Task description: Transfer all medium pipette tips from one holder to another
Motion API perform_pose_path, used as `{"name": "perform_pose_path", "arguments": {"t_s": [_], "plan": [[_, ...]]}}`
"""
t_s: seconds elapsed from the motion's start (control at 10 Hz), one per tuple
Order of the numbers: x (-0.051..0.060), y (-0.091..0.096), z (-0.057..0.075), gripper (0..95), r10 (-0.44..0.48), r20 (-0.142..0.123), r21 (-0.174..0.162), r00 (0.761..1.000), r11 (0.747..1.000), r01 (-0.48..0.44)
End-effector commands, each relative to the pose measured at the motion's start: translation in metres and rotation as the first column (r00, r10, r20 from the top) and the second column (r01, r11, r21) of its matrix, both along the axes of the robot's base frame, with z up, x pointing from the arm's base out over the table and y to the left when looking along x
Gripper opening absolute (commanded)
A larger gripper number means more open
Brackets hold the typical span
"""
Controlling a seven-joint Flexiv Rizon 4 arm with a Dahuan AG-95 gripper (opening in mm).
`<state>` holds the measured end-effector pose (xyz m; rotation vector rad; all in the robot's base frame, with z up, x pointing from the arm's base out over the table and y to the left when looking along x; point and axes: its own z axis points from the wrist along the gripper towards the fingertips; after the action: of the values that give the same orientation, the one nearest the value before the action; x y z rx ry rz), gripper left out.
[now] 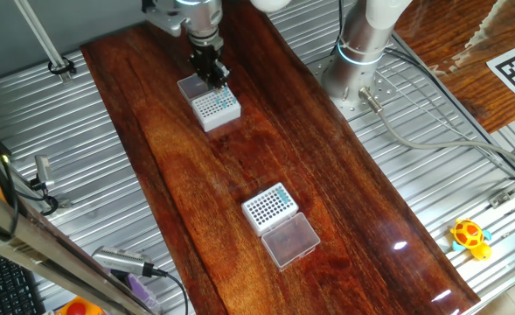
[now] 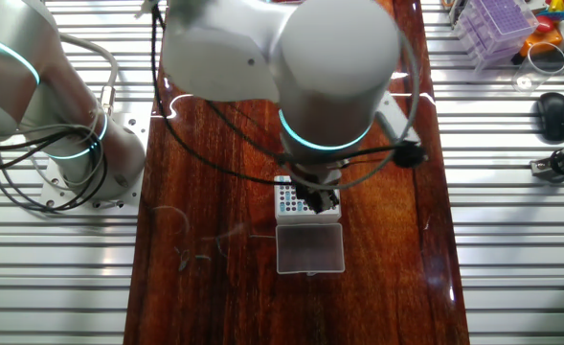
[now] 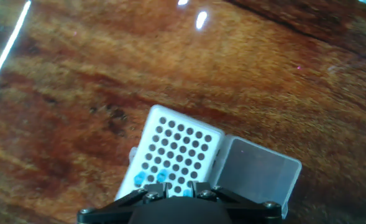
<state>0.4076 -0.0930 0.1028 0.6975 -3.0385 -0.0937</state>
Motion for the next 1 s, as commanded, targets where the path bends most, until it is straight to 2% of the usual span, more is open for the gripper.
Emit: {"name": "perform_pose_path", "arguments": {"t_s": [0.1,1.0], "plan": [[0.002,0.003,-0.005,19.0,-0.032,0.017,-0.006,0.999,0.999,0.032],[-0.002,0.010,-0.016,19.0,-0.035,0.030,-0.008,0.999,0.999,0.036]]}}
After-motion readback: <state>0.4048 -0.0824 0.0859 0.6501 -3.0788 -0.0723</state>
